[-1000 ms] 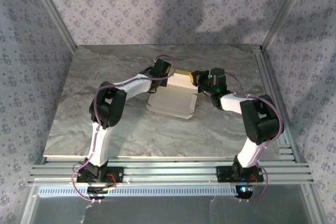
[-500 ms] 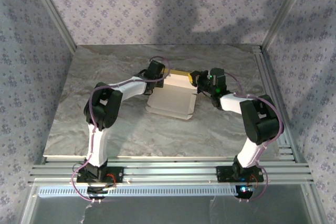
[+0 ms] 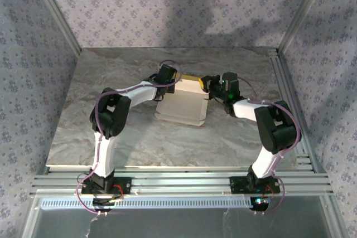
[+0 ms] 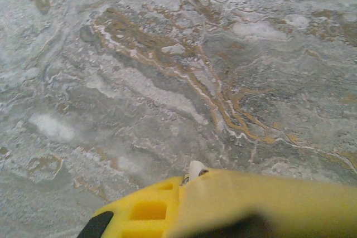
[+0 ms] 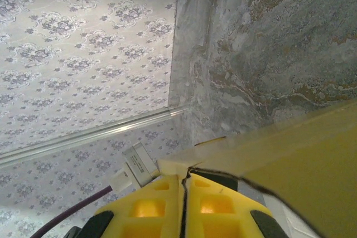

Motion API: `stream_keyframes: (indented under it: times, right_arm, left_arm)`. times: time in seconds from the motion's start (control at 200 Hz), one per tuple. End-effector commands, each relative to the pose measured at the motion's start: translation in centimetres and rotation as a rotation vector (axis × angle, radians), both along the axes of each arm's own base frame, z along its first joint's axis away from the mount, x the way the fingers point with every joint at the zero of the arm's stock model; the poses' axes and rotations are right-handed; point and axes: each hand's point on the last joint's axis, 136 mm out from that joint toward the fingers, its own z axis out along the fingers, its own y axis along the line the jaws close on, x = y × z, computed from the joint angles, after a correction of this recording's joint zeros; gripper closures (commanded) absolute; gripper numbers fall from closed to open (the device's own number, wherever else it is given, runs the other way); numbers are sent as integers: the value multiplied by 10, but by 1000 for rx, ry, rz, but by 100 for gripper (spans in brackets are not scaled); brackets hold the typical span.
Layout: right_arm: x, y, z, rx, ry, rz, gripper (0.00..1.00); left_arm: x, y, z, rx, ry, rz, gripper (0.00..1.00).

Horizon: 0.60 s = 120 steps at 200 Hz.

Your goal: Fold the paper box

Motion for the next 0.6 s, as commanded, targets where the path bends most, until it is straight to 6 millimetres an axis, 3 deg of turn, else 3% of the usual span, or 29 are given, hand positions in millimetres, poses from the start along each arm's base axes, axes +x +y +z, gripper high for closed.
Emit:
stream_keyframes:
  times: [0.0,0.08,0.135,0.185,0.4,0.595]
  right_arm:
    - [0,-1,-10,-24,22,9,100]
    - [2,-2,-12,-27,21,9,100]
    - [2,-2,-13,-30,16,16,100]
    - [3,-2,-14,-37,8,23,100]
    - [4,-1,-20,-51,-4,36,100]
    - [5,-2,-20,-54,-14,33,100]
  left_arm:
    - [1,49,-14,160,19,176,100]
    - [-1,41,-13,104,-2,131,100]
    - [-4,35,-11,50,-23,90,78]
    - [-7,32,-9,1,-36,66,66]
    - [-10,25,5,-110,-55,-48,55]
    - [-15,23,9,-105,-55,-92,55]
